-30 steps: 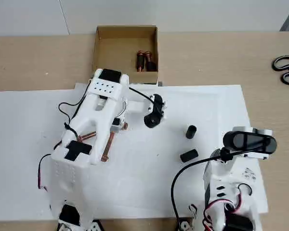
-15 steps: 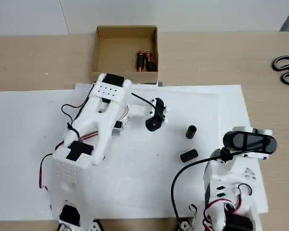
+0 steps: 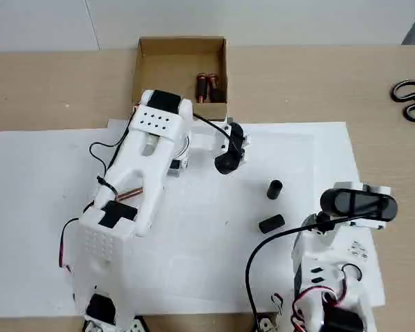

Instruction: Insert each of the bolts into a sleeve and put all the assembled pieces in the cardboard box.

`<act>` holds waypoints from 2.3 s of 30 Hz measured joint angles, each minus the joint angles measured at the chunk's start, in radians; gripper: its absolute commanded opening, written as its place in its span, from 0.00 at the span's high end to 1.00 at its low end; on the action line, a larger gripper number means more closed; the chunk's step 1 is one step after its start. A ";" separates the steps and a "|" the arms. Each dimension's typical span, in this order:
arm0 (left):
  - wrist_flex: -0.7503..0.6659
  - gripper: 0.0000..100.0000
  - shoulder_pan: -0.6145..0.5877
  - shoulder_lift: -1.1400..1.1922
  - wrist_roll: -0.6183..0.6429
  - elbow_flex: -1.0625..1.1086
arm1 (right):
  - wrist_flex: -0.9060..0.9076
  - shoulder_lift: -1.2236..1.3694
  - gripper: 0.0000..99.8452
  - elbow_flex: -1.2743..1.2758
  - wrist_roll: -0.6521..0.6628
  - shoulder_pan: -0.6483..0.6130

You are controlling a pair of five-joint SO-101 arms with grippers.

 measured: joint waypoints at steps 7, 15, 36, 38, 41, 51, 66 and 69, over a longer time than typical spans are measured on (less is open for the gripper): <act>-0.075 0.89 -0.018 0.000 0.000 0.000 | 0.000 0.000 1.00 0.000 0.000 0.000; -0.123 0.89 -0.044 0.086 0.000 -0.006 | 0.000 0.000 1.00 0.000 0.000 0.000; -0.164 0.99 -0.034 0.164 0.000 -0.012 | 0.000 0.000 1.00 0.000 0.000 0.000; -0.164 0.99 -0.034 0.164 0.000 -0.015 | 0.000 0.000 1.00 0.000 0.000 0.000; -0.130 0.99 -0.034 0.175 0.000 -0.066 | 0.000 0.000 1.00 0.000 0.000 0.000; 0.011 0.99 -0.021 0.193 0.057 -0.453 | 0.000 0.000 1.00 0.006 0.000 0.000; 0.011 0.99 0.014 -0.043 0.669 -0.588 | 0.000 0.000 1.00 0.006 0.000 -0.126; 0.011 0.99 0.012 -0.123 0.684 -0.589 | -0.023 0.000 1.00 0.006 0.000 -0.175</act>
